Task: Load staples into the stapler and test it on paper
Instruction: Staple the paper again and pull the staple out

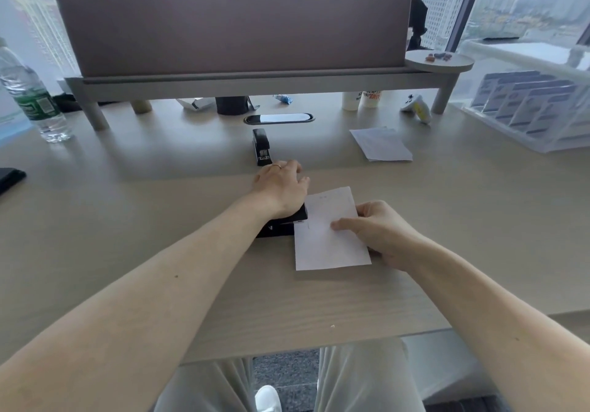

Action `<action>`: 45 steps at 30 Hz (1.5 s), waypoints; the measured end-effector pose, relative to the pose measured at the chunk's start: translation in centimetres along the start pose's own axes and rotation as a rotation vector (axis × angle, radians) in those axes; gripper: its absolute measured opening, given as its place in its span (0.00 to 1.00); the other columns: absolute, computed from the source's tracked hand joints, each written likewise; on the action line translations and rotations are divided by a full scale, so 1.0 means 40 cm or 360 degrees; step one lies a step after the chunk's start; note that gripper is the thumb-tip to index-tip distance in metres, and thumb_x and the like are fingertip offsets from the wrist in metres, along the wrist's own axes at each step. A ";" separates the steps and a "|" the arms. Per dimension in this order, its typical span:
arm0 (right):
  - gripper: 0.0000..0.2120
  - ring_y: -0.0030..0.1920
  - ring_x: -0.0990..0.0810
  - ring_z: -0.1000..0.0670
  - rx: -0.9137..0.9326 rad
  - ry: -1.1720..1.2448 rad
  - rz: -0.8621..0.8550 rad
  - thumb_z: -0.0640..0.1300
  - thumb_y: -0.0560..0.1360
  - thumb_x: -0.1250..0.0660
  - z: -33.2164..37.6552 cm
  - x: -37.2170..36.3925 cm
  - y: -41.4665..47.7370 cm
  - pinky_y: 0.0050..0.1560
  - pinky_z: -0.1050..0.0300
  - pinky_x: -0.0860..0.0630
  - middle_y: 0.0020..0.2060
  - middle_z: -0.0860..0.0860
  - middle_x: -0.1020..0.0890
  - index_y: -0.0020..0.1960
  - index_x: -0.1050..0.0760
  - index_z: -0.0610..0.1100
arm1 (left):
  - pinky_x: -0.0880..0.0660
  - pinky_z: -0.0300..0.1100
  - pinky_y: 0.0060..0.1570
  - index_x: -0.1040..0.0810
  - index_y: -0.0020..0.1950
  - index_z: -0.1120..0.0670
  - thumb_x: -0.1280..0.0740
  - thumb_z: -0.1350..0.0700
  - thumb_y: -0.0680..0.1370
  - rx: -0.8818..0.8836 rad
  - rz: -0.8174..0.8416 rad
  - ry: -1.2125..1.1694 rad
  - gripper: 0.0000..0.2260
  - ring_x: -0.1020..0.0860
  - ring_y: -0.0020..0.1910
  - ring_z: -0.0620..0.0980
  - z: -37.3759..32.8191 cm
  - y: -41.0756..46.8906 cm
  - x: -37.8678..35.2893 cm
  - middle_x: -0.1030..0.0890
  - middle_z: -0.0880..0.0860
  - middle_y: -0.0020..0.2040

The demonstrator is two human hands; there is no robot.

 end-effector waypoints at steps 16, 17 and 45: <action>0.07 0.38 0.12 0.50 -0.0029 0.0031 0.0006 0.40 0.78 0.28 0.002 -0.001 -0.002 0.32 0.62 0.18 0.45 0.44 0.10 0.54 0.15 0.41 | 0.45 0.51 0.79 0.31 0.75 0.49 0.43 0.46 0.85 0.0025 0.0039 0.0066 0.20 0.40 0.80 0.58 0.006 0.007 -0.025 0.33 0.54 0.79; 0.07 0.39 0.12 0.49 -0.0030 0.0029 0.0006 0.40 0.78 0.28 0.002 0.000 -0.002 0.32 0.62 0.18 0.46 0.44 0.10 0.55 0.15 0.41 | 0.45 0.51 0.79 0.31 0.75 0.49 0.44 0.46 0.85 0.0025 0.0039 0.0065 0.20 0.40 0.80 0.58 0.006 0.007 -0.025 0.33 0.54 0.79; 0.07 0.35 0.12 0.52 -0.0006 -0.0009 -0.0021 0.41 0.78 0.28 -0.005 0.002 0.004 0.30 0.63 0.20 0.44 0.45 0.10 0.54 0.14 0.41 | 0.47 0.51 0.79 0.31 0.76 0.50 0.47 0.48 0.86 0.0027 0.0080 0.0114 0.20 0.39 0.79 0.59 -0.011 -0.011 -0.017 0.33 0.54 0.80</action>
Point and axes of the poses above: each hand's wrist, its own y-axis towards the middle knuckle, its own x-axis out of the back of the hand, z = x × y, the point moved 3 cm from there along y, towards the middle knuckle
